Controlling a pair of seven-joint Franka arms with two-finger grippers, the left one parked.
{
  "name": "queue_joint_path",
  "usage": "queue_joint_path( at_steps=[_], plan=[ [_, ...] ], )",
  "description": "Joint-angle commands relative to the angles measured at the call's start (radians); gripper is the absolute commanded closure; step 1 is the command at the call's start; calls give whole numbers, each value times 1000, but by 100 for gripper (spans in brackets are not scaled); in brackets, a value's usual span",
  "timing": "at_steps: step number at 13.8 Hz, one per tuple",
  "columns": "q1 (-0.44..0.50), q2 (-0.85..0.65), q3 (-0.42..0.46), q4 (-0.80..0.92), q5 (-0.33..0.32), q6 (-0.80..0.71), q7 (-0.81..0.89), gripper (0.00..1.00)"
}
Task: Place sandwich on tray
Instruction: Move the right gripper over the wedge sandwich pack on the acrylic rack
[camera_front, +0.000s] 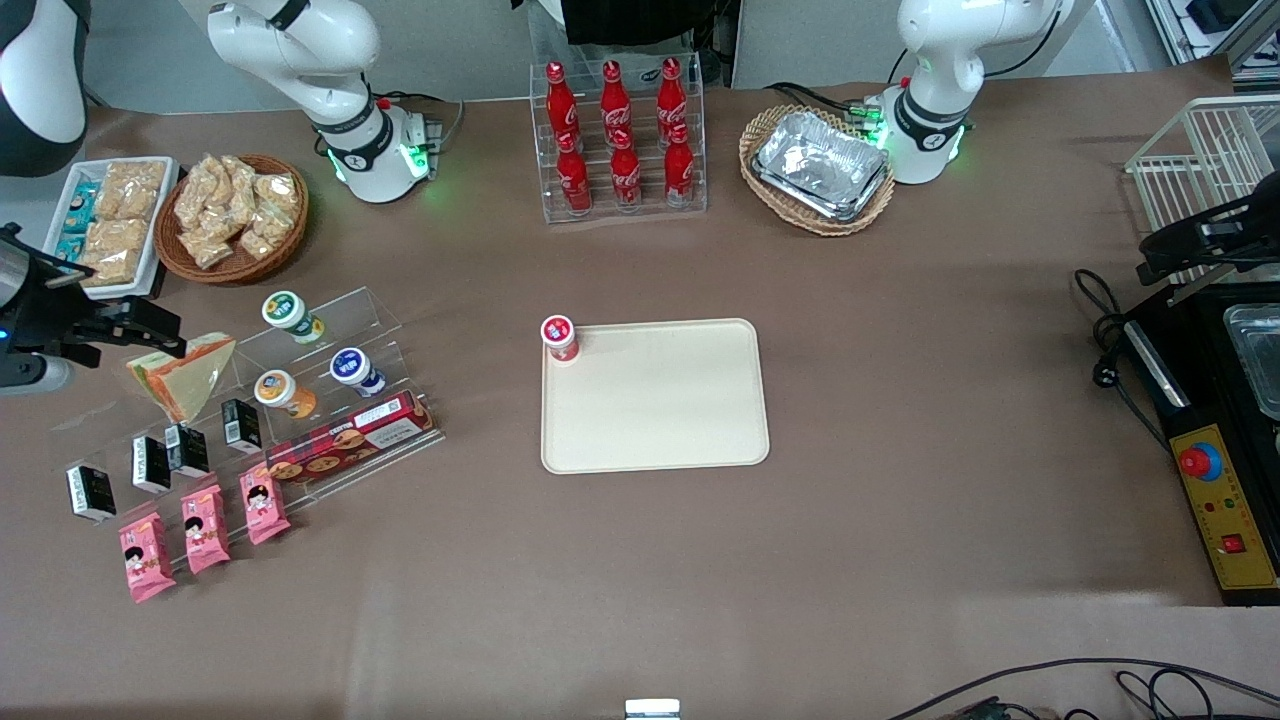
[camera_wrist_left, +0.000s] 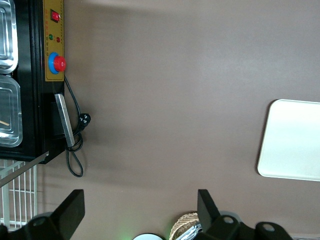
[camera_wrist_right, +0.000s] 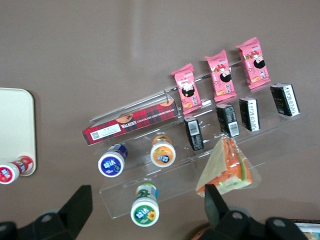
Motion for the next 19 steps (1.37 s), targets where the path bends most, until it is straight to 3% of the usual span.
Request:
queue_joint_path(
  at_steps=[1, 6, 11, 19],
  plan=[
    [-49, -19, -32, -20, 2, -30, -82, 0],
    [-142, -65, -34, -112, 2, -31, -180, 0],
    [-157, -178, -35, -360, 6, 126, -181, 0],
    [-221, -176, -41, -481, 15, 250, -270, 0]
  ],
)
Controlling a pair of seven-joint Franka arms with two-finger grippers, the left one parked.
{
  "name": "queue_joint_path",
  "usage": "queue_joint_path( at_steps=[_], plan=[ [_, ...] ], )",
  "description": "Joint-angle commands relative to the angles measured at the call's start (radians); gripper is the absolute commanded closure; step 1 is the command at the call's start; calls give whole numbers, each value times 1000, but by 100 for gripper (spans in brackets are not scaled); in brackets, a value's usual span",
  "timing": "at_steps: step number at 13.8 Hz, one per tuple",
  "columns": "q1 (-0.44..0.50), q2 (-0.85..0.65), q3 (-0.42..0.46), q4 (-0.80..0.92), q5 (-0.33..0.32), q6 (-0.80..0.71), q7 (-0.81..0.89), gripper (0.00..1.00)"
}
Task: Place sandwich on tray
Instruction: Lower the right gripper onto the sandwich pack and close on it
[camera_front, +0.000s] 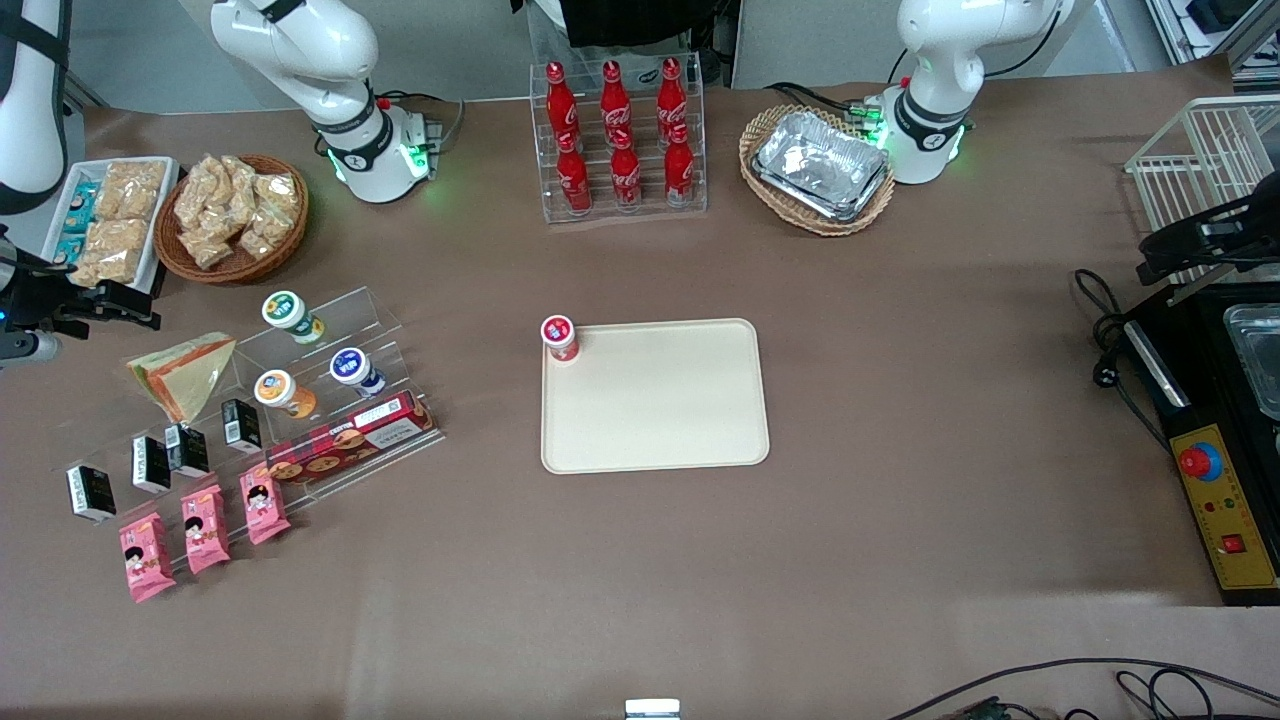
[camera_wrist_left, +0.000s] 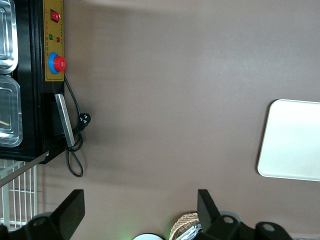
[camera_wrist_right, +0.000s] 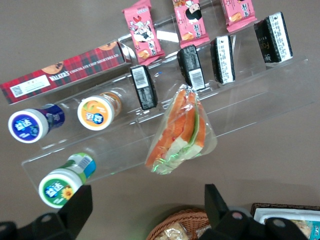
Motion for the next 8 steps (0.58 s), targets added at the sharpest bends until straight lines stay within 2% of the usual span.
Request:
queue_joint_path(
  at_steps=[1, 6, 8],
  plan=[
    [-18, -34, -3, -81, 18, 61, -21, 0],
    [-18, -44, -23, -205, 33, 221, -6, 0],
    [-29, -45, -23, -247, 33, 276, 54, 0]
  ],
)
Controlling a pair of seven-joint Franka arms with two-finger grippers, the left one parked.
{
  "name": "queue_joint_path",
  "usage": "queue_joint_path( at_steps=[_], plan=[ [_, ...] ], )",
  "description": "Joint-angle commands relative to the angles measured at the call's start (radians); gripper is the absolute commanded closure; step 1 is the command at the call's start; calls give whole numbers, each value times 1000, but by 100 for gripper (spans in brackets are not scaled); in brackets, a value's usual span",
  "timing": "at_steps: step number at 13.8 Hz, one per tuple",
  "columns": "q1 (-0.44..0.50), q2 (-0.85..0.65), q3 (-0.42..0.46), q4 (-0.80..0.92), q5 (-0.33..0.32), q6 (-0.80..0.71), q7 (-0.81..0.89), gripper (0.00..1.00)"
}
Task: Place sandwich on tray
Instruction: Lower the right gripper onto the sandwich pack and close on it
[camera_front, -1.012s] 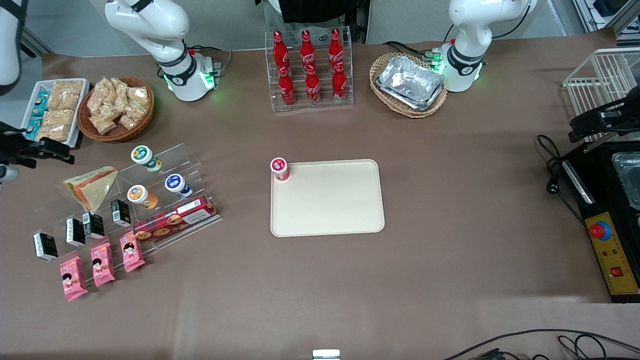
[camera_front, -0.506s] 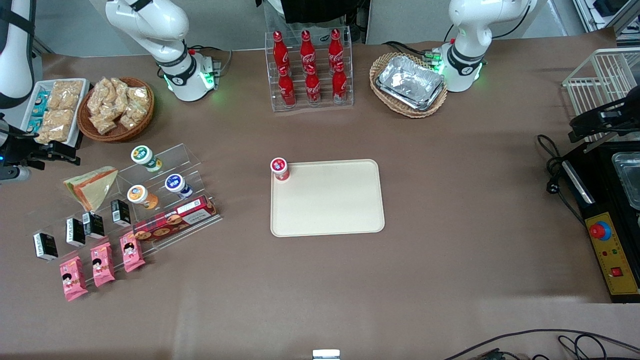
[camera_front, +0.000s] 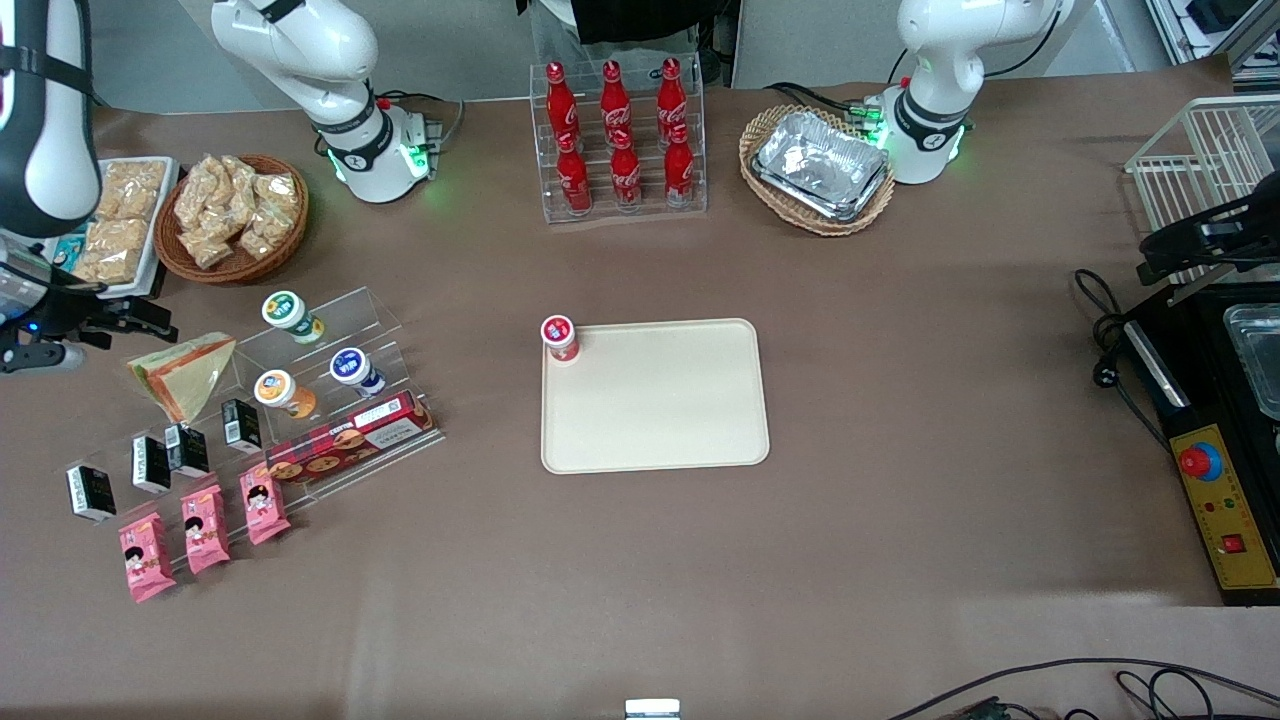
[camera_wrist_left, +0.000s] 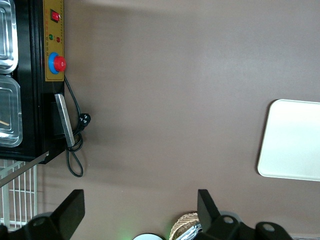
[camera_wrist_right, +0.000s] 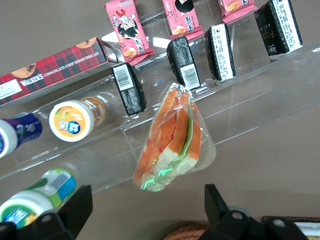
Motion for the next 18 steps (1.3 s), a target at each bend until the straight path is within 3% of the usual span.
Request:
queue_joint_path(
  at_steps=[1, 12, 14, 16, 18],
  plan=[
    [-16, -42, 0, -102, 23, 103, 87, 0],
    [-10, 12, 2, -182, 23, 270, 322, 0],
    [-10, 27, 2, -182, 23, 290, 357, 8],
    [-7, 40, 2, -182, 21, 306, 397, 22],
    [-7, 46, 4, -181, 21, 323, 397, 27]
  ],
)
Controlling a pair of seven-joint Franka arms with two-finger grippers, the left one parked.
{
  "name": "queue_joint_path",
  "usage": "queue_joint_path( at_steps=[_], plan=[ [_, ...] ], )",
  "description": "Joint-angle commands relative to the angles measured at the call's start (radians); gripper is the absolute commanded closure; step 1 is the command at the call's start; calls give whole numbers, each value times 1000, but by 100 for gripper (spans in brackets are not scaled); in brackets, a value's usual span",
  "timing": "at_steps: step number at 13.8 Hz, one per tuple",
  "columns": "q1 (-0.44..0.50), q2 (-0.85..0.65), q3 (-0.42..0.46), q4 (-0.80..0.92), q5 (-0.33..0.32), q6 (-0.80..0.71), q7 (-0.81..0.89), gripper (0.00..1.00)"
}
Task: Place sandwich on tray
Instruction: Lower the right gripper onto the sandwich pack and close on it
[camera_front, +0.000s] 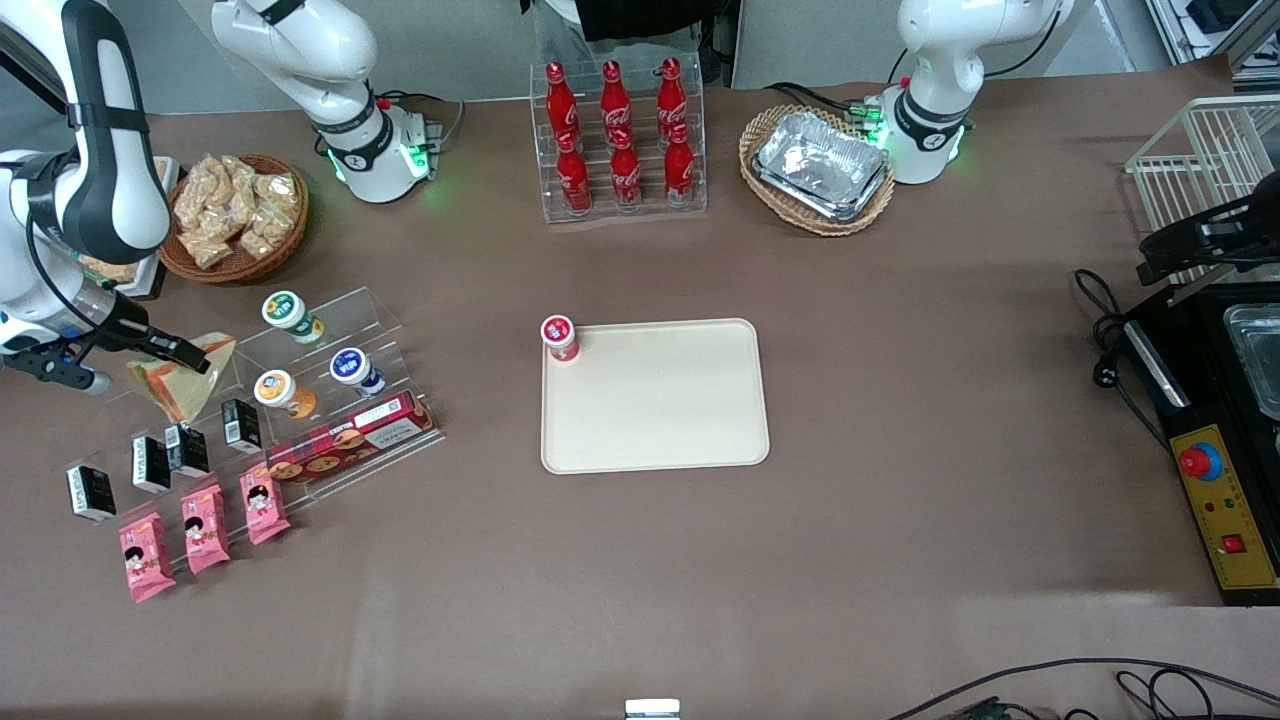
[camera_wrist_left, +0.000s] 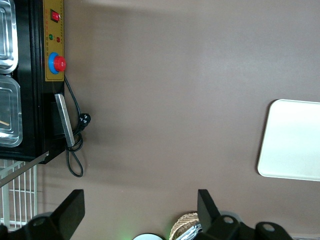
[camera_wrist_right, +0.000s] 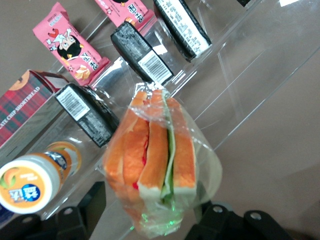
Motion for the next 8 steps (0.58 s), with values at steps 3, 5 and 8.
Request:
queue_joint_path(
  at_steps=[3, 5, 8],
  plan=[
    [2, 25, 6, 6, 10, 52, 18, 47],
    [2, 28, 9, 14, 5, 51, 7, 51],
    [-13, 20, 3, 36, 17, 37, 9, 52]
  ],
)
